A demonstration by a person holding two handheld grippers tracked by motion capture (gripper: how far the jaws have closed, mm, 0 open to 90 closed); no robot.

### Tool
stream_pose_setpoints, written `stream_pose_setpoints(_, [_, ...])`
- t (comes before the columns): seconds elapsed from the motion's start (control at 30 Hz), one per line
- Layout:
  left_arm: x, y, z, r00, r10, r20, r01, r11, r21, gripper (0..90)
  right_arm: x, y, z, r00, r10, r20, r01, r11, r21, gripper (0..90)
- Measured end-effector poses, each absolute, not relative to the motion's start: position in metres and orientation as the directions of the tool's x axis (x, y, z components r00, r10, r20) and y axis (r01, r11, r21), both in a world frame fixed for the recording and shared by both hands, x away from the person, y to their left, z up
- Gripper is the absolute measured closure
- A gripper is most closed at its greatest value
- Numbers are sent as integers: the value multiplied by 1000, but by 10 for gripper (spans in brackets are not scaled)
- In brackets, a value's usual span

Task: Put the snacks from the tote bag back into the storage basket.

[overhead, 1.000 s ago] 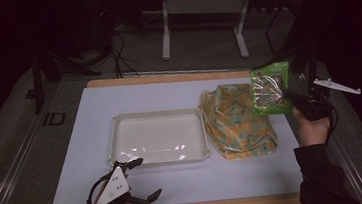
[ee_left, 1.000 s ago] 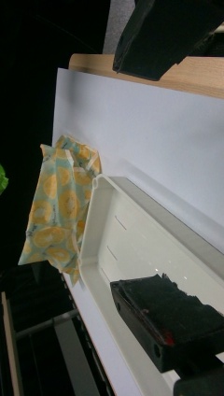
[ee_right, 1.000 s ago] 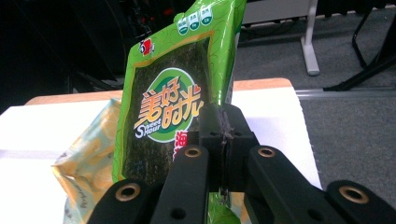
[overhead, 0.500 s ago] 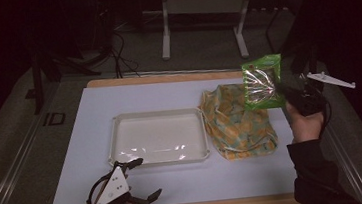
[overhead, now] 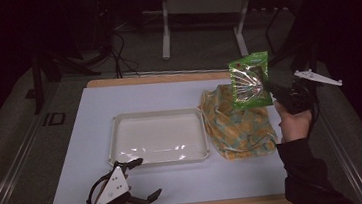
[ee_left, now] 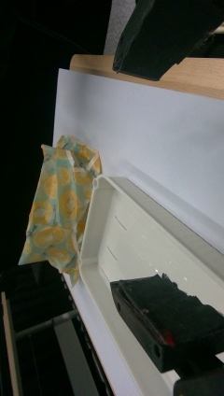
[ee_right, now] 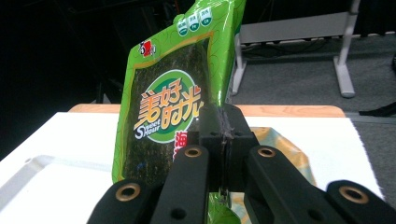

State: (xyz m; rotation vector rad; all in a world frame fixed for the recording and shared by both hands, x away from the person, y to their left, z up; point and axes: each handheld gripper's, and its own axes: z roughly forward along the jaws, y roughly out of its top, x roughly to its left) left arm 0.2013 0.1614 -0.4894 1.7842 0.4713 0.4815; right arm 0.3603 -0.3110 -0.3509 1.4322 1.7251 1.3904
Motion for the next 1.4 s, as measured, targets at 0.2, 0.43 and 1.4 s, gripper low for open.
stream_pose_setpoints(0.2, [201, 162, -489, 836, 541, 90, 64, -259, 964, 4, 362, -296, -351, -355, 906, 233, 414, -71, 907, 891])
stream_pose_setpoints(0.43, [201, 161, -489, 836, 541, 91, 61, -257, 964, 4, 364, -278, -352, -384, 897, 221, 413, -47, 910, 891])
stream_pose_setpoints(1.4, [201, 161, -489, 836, 540, 98, 56, -262, 963, 4, 358, -225, -362, -457, 853, 253, 408, -51, 911, 890])
